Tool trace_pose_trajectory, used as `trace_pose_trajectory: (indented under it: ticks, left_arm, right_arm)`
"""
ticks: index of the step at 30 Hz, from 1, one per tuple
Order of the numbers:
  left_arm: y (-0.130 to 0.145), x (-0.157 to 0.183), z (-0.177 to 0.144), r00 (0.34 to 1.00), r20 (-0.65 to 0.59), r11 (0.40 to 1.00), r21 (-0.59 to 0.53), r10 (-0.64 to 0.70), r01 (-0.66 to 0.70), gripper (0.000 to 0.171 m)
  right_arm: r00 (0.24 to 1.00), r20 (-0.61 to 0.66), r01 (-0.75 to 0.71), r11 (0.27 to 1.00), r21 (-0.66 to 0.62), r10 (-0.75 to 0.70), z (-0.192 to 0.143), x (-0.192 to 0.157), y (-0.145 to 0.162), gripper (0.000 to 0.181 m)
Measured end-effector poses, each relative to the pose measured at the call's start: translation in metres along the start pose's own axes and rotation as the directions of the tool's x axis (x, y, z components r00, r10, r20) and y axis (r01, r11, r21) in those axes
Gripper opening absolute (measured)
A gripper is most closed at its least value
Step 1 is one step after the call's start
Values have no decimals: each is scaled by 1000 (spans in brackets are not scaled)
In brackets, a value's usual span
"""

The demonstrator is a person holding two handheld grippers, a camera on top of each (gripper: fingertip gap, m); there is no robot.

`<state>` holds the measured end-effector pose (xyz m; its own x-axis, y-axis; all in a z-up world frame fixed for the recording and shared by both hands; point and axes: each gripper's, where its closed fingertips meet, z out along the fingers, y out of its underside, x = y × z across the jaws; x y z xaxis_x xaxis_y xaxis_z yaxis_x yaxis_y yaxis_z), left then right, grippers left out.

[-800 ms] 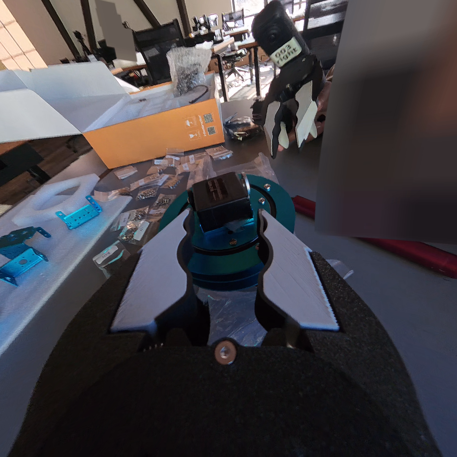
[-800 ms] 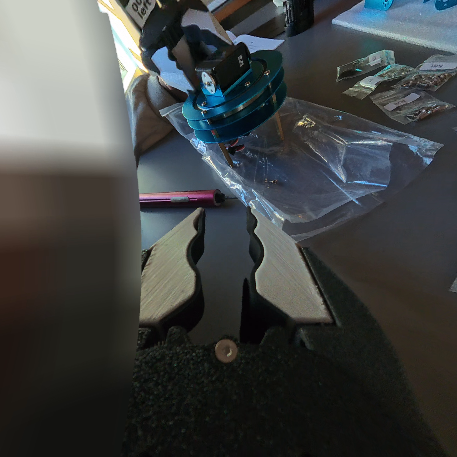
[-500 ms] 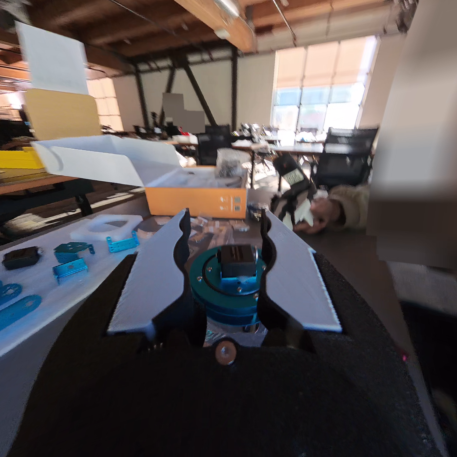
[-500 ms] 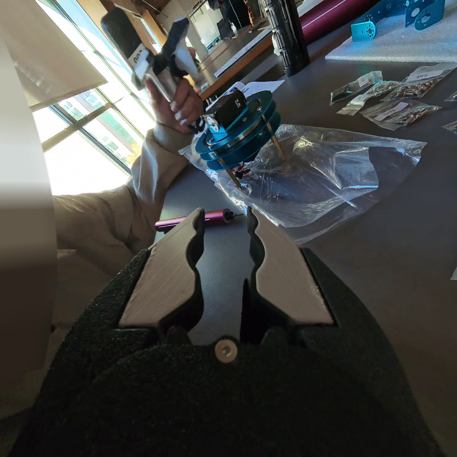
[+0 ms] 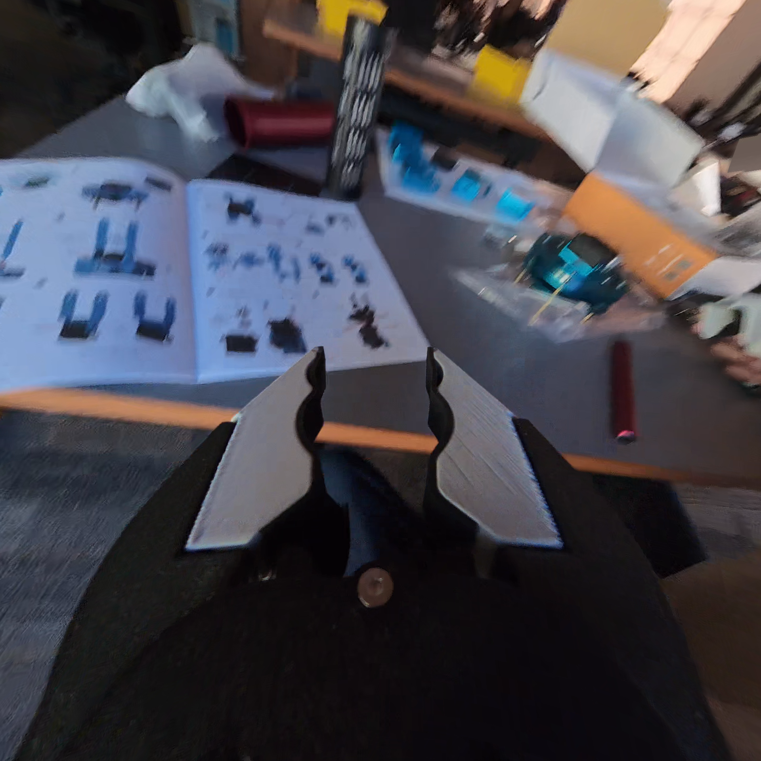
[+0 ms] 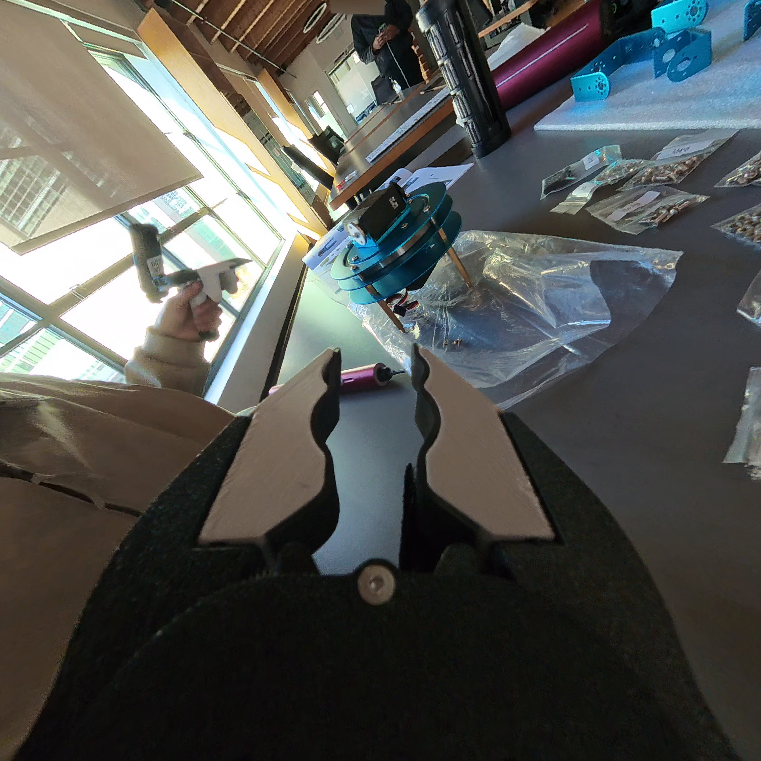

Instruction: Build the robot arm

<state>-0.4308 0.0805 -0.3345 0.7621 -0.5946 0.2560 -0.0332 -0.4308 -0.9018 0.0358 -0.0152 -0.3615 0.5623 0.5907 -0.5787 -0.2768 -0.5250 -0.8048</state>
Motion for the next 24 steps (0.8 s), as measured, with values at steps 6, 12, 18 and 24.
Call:
trace_pose_trajectory:
  ticks: [6,12,18,24]
  left_arm:
    - [42,-13,9,970,187,987,7,157,-161,47]
    - [50,-26,33,972,207,985,100,115,-138,46]
    - [94,-56,41,988,153,990,137,7,-29,46]
    - [94,-73,48,979,189,964,237,73,-117,40]
  right_arm:
    - [992,-96,84,995,54,-79,-7,8,-11,31]
    - [940,-301,207,970,124,-162,-22,31,-41,29]
    - [885,-418,254,965,65,-205,0,42,-40,30]
    - [904,-394,215,973,84,-165,3,44,-34,30]
